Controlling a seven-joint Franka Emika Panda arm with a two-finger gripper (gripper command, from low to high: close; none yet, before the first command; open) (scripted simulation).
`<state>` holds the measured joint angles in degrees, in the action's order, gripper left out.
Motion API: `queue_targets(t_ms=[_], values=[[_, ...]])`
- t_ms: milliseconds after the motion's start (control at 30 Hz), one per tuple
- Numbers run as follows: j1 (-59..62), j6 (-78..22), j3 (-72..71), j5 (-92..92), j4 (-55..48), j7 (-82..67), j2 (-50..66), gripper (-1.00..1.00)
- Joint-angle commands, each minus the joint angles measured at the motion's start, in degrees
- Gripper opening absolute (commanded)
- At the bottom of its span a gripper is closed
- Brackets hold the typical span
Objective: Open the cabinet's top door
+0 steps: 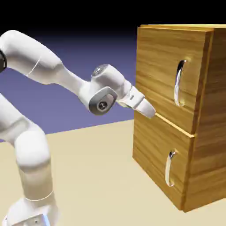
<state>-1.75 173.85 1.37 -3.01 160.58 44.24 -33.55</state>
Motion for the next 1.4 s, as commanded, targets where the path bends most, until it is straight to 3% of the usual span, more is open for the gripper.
queue_targets(t_ms=[0,1367], values=[[-0.88,-0.13,1.14,-2.50,-0.35,1.48,-0.74,0.00],[-36.83,-5.41,47.70,-104.66,-14.74,62.01,-30.98,0.00]])
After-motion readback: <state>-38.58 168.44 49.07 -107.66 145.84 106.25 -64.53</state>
